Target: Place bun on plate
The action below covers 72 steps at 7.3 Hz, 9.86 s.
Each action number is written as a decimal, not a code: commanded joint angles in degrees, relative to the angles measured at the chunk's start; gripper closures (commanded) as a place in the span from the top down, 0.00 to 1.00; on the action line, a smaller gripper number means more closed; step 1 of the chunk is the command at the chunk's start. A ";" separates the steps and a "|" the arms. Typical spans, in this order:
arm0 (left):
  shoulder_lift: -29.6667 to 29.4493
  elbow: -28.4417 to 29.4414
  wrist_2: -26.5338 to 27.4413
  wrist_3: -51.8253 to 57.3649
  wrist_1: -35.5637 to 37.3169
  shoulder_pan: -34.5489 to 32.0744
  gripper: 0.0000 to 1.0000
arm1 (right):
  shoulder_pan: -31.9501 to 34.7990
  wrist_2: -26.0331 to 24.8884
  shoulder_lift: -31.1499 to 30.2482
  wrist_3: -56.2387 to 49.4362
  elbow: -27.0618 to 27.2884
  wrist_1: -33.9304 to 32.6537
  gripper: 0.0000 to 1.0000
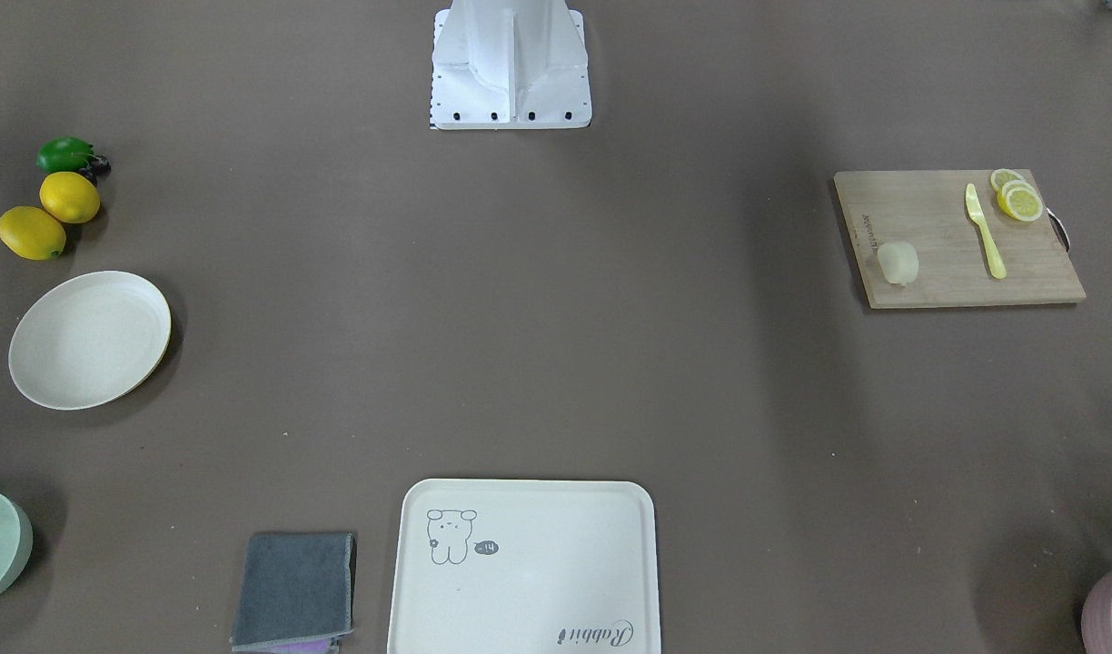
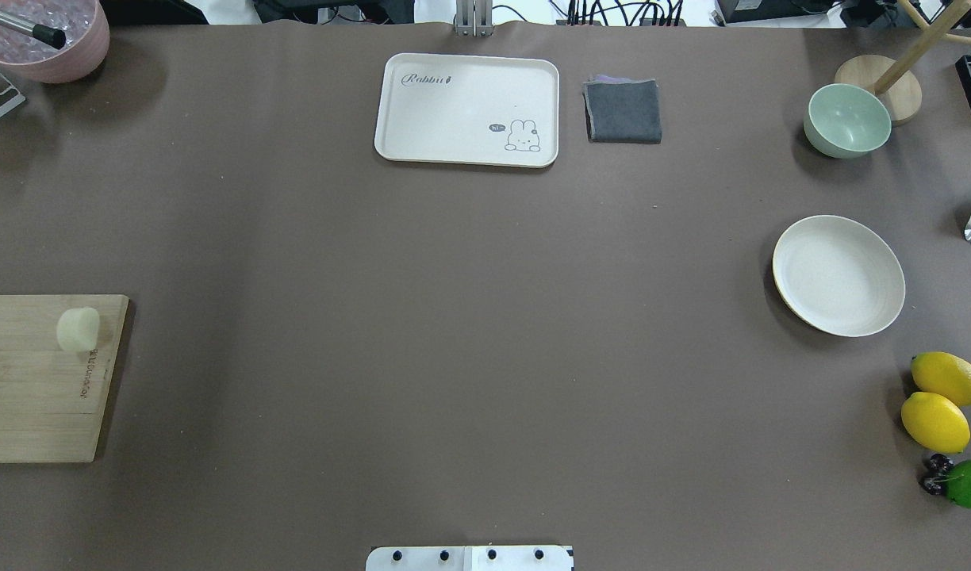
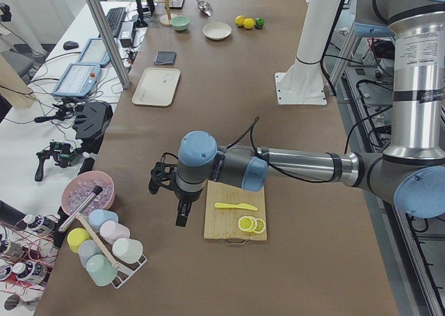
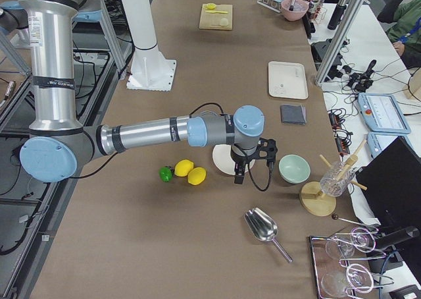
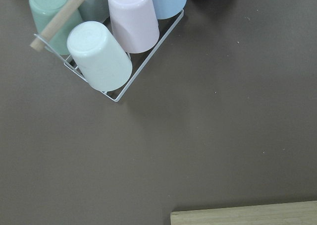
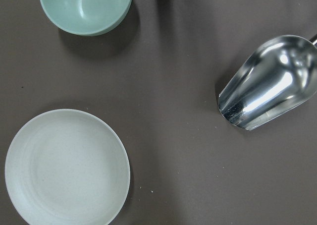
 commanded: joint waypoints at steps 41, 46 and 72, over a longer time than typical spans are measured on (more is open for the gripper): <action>0.32 0.35 -0.97 -3.78 -12.89 -0.26 0.98 | -17.82 -4.47 1.62 18.60 -19.42 43.33 1.00; -0.21 0.44 -0.97 -3.69 -12.80 -0.18 0.98 | -22.66 -6.12 -1.29 17.90 -19.15 48.18 0.99; 1.89 -3.68 4.53 -44.08 -30.90 23.95 0.98 | -58.70 -36.28 28.59 63.87 -7.29 34.29 0.00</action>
